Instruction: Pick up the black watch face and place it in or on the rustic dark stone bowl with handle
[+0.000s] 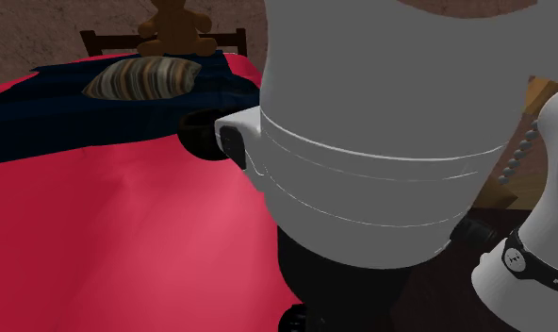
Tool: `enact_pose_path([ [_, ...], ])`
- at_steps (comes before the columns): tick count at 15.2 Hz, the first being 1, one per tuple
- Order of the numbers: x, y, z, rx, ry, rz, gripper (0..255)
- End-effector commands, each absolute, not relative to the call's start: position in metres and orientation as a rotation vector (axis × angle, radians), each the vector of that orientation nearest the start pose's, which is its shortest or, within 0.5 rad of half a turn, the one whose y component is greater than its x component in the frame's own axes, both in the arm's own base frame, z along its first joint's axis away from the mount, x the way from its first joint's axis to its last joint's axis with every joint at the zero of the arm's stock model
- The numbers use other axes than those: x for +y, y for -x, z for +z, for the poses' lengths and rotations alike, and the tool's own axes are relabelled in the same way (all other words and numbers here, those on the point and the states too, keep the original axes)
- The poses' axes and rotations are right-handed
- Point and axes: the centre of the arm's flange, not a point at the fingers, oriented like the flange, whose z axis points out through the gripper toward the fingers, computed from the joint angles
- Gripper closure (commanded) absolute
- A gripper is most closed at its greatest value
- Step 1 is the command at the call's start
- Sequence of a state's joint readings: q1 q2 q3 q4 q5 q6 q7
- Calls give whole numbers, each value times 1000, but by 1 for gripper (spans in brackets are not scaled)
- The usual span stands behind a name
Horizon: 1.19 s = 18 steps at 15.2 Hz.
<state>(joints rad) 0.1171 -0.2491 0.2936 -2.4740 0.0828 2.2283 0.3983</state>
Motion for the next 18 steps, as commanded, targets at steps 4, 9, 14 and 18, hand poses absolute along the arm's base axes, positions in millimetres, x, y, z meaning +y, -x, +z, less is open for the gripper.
enact_pose_path([
  [4, 179, -407, 362, 74, 3148, 3, 0],
  [9, 179, -407, 362, 74, 3148, 3, 0],
  [14, 179, -407, 362, 74, 3148, 3, 255],
  [18, 179, -407, 362, 74, 3148, 3, 255],
])
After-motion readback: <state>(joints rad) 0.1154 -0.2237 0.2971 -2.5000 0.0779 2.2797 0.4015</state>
